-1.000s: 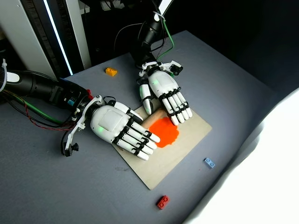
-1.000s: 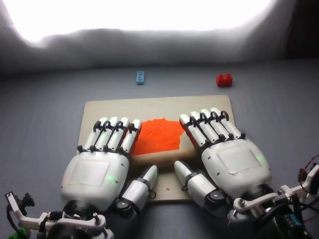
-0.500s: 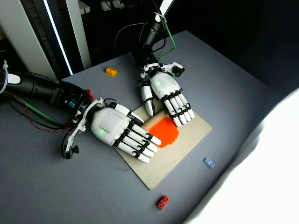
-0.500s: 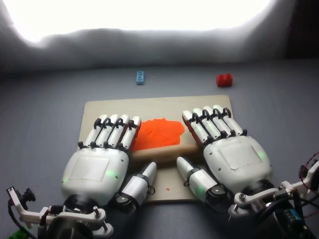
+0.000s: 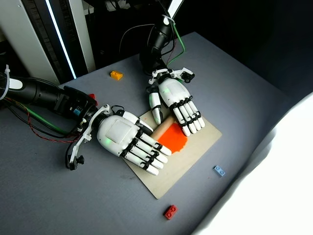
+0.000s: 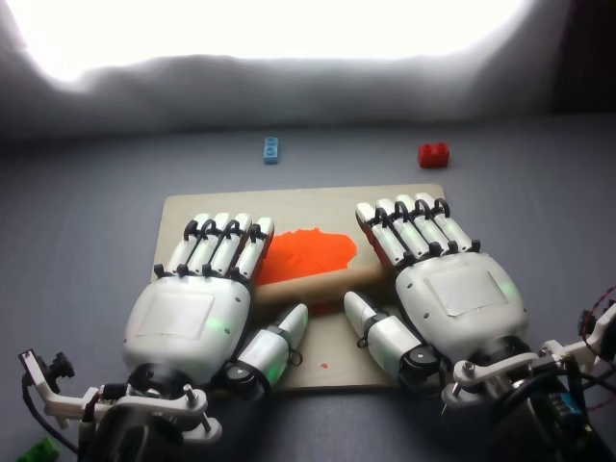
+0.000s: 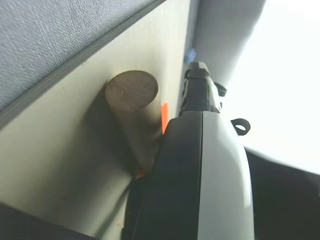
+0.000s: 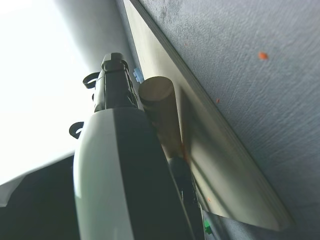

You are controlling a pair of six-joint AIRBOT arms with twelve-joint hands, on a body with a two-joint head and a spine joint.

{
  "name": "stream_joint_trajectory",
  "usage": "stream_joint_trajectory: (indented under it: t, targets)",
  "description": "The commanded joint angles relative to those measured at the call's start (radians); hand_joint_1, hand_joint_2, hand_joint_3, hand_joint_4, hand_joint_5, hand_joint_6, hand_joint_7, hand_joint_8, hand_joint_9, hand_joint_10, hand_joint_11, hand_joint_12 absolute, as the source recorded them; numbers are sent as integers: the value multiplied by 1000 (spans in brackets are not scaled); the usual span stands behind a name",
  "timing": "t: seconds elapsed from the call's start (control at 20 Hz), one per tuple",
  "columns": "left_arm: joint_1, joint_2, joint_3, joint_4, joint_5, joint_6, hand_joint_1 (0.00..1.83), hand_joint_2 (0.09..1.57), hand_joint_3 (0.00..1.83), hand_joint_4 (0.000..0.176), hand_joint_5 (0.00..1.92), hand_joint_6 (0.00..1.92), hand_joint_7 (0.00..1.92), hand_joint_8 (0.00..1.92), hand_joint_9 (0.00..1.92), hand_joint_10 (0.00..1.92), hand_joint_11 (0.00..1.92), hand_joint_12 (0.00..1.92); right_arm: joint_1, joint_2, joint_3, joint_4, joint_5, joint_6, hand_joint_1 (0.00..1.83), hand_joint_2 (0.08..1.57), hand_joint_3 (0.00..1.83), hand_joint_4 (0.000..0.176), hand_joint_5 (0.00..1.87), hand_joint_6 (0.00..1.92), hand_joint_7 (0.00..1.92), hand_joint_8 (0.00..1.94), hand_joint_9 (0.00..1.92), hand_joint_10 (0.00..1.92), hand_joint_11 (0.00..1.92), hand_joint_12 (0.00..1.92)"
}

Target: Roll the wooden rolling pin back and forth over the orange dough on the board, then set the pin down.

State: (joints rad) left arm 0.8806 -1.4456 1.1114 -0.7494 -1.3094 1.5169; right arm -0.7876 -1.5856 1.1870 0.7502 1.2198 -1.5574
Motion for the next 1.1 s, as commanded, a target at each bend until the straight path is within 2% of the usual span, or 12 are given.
stream_joint_trajectory:
  t: [0.0, 0.5, 1.05]
  targets:
    - [-7, -3, 5, 57, -91, -1, 0, 1461, 1, 0, 36, 4, 26, 2, 5, 1, 11, 18, 13, 1, 6, -64, 94, 5, 0, 1468, 5, 0, 12, 3, 0, 0, 0, 0, 0, 0]
    - [-12, -6, 30, 55, -76, -11, 0, 1462, 1, 0, 33, 4, 25, 7, 4, 1, 10, 24, 19, 1, 19, -56, 89, 8, 0, 1469, 5, 0, 9, 4, 0, 0, 0, 0, 0, 0]
    - [-33, -15, 71, 33, -48, -103, 0, 1467, 3, 0, 20, 1, 32, 3, 6, 2, 0, 33, 30, -1, 36, -39, 82, 13, 0, 1467, 3, 0, 7, 1, 0, 0, 0, 0, 0, 0]
